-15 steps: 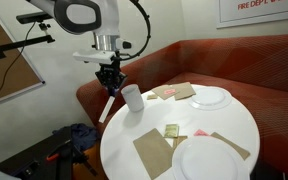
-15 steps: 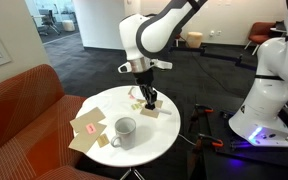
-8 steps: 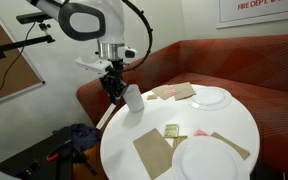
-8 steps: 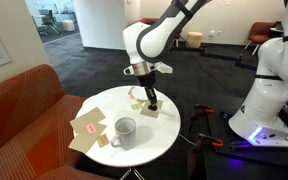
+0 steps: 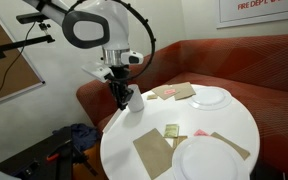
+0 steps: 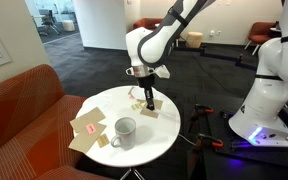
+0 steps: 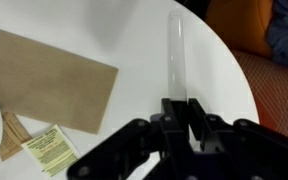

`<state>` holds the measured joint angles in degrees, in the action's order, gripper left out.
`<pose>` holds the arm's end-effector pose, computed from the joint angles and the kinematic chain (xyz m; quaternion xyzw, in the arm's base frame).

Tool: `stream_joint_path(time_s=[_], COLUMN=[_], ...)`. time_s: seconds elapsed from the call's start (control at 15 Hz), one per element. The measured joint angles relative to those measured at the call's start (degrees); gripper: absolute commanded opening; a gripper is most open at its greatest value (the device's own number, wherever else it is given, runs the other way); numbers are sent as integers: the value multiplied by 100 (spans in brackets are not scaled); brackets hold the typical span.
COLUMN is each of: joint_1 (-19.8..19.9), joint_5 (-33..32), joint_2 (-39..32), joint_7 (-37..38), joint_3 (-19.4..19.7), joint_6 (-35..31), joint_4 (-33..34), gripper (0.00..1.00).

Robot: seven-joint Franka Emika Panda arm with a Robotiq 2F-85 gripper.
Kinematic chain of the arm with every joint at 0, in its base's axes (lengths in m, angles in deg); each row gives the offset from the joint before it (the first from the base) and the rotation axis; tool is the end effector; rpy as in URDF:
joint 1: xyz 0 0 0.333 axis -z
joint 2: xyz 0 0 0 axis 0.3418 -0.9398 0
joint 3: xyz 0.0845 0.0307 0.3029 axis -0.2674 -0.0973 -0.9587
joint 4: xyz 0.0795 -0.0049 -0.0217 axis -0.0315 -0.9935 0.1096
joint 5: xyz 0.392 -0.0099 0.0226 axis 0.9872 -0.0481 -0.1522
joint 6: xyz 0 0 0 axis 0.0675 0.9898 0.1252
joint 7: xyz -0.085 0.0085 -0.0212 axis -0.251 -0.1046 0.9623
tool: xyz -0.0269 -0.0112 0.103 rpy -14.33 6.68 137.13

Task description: Take the marker out of the white mug

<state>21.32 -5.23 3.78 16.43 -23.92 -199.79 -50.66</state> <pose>0.4883 0.0025 0.2210 -0.9834 -0.1231 0.1124 0.0713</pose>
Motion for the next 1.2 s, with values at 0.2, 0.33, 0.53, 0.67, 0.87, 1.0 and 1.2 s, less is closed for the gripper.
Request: stream_joint_path(time_s=[0.2, 0.33, 0.53, 0.67, 0.87, 1.0, 1.2], joint_1=[35, 59, 99, 137, 185, 201, 205], joint_5=[-94, -95, -95, -95, -95, -93, -93], joint_2=[-244, -412, -654, -807, -1012, -1117, -1196], joint_7=[122, 124, 124, 124, 124, 124, 124], joint_3=[19, 24, 24, 24, 24, 22, 18], joint_6=[-459, -631, -676, -676, -676, -676, -676], joint_4=[2, 18, 100, 174, 301, 384, 475], gripper=[5, 5, 5, 5, 53, 69, 91])
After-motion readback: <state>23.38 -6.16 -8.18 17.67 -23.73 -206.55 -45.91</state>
